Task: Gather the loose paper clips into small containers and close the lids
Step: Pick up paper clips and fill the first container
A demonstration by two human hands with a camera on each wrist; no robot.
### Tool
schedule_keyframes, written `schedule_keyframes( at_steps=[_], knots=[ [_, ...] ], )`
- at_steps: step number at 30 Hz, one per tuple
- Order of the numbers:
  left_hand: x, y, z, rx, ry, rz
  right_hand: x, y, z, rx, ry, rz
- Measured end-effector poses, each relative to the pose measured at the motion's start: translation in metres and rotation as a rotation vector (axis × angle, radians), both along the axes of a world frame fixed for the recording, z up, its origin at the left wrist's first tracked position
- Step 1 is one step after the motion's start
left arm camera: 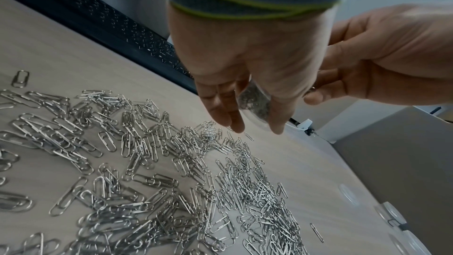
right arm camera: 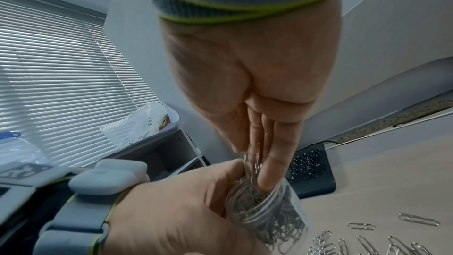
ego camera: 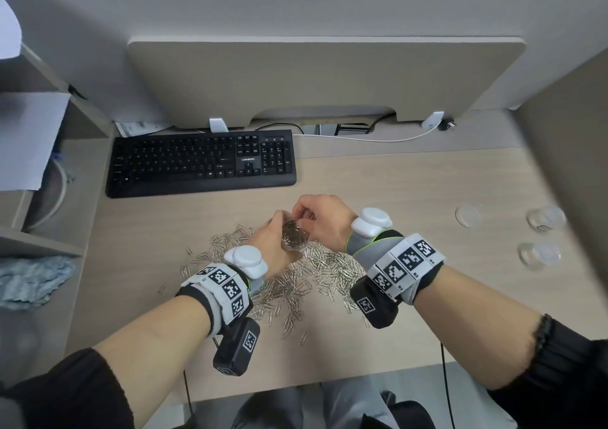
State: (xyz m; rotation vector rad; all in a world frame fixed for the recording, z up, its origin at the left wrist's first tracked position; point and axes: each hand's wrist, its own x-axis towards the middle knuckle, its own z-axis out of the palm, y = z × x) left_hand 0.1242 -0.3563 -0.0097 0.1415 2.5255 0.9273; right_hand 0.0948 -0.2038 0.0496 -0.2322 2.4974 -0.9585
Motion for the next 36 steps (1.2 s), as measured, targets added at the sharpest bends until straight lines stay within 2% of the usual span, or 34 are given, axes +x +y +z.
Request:
schedule_keyframes(
  at_steps=[14,19,23,26,28,31,33,36],
  knots=[
    [-0.003,0.002,-0.001,-0.014,0.002,-0.013,0.004,0.005,0.009,-0.131,0.004,-0.052],
    [-0.007,0.002,-0.006,-0.029,0.001,-0.042,0.002,0.027,-0.003,-0.154,-0.02,-0.209],
    [-0.007,0.001,-0.011,-0.067,0.008,-0.049,0.005,0.066,-0.032,-0.01,-0.11,-0.316],
    [-0.007,0.001,-0.012,-0.073,-0.009,-0.077,0.015,0.102,-0.06,0.177,-0.201,-0.374],
    [-0.008,0.002,-0.013,-0.075,-0.011,-0.092,0.019,0.136,-0.096,0.287,-0.266,-0.423],
    [-0.008,0.003,-0.017,-0.095,-0.019,-0.116,0.033,0.154,-0.102,0.473,-0.389,-0.477],
    [-0.005,0.003,-0.021,-0.119,-0.015,-0.136,0.045,0.152,-0.091,0.584,-0.441,-0.424],
    [-0.002,0.003,-0.026,-0.151,-0.01,-0.132,0.058,0.149,-0.096,0.595,-0.428,-0.412]
  ],
)
